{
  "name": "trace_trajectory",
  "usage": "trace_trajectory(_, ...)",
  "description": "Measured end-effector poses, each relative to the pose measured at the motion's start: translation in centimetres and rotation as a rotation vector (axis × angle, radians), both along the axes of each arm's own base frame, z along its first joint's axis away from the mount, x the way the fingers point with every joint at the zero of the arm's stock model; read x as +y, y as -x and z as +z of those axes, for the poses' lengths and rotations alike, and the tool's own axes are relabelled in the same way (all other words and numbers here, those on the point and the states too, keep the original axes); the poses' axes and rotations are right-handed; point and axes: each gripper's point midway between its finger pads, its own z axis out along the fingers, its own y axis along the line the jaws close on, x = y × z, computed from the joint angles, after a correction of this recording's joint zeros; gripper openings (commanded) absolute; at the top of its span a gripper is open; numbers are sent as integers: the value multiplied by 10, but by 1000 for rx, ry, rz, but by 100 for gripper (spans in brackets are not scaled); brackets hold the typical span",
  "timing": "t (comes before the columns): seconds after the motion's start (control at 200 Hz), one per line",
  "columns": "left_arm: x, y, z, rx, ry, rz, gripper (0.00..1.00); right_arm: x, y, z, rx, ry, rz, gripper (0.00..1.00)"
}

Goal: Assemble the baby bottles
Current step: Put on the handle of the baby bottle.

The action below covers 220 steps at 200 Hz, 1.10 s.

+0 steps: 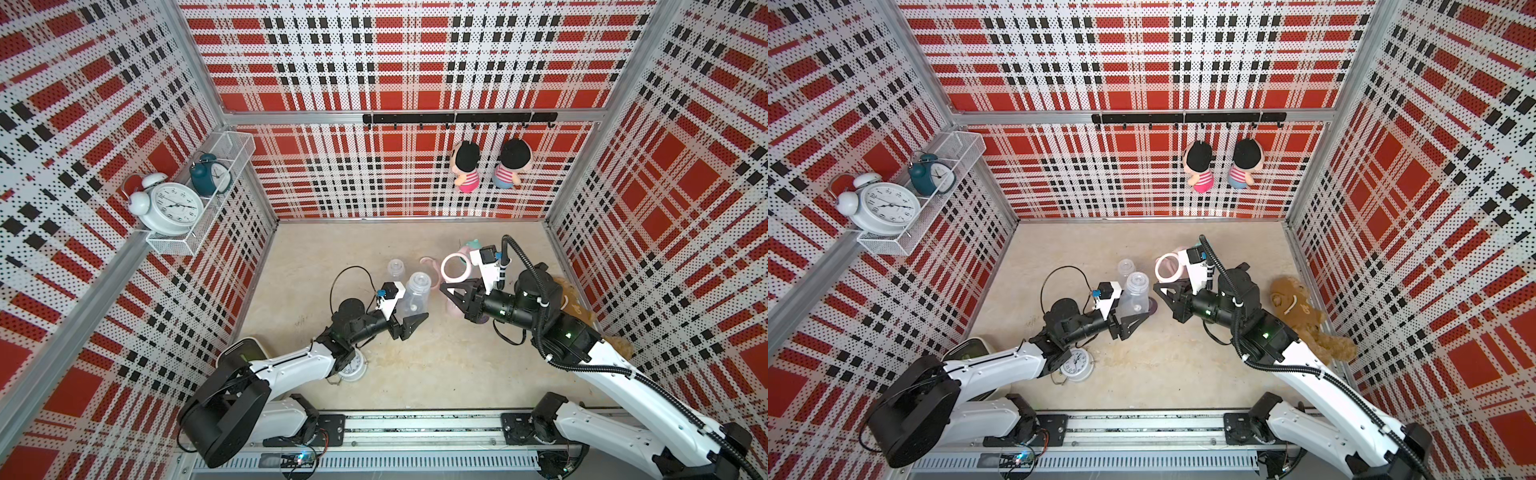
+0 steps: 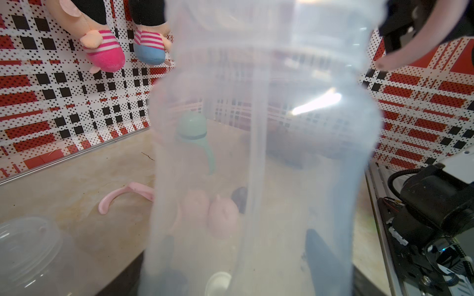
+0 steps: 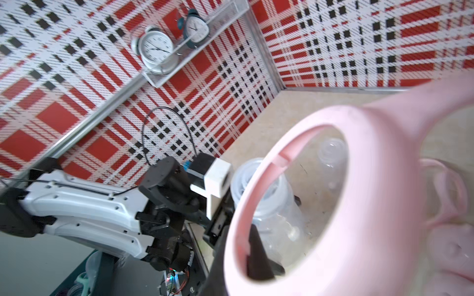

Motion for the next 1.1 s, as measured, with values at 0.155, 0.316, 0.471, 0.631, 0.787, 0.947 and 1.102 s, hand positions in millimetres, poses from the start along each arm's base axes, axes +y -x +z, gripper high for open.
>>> trace_trajectory(0.155, -1, 1, 5, -17, 16, -5, 0, 18, 8, 16, 1, -98, 116, 0)
trace_trajectory(0.316, -1, 1, 9, -29, 27, -6, 0, 31, 14, 19, 28, -186, 214, 0)
trace_trajectory(0.471, -2, 2, 12, -37, 34, -9, 0, 41, 20, 13, 81, -255, 294, 0)
trace_trajectory(0.631, -2, 2, 14, -43, 38, -10, 0, 47, 22, 3, 131, -286, 338, 0)
trace_trajectory(0.787, -3, 3, 16, -48, 42, -14, 0, 51, 26, 2, 151, -318, 377, 0)
trace_trajectory(0.947, -5, 8, 22, -64, 53, -27, 0, 55, 25, -7, 184, -334, 397, 0)
trace_trajectory(1.102, -5, 11, 28, -80, 64, -30, 0, 58, 24, -18, 216, -342, 405, 0)
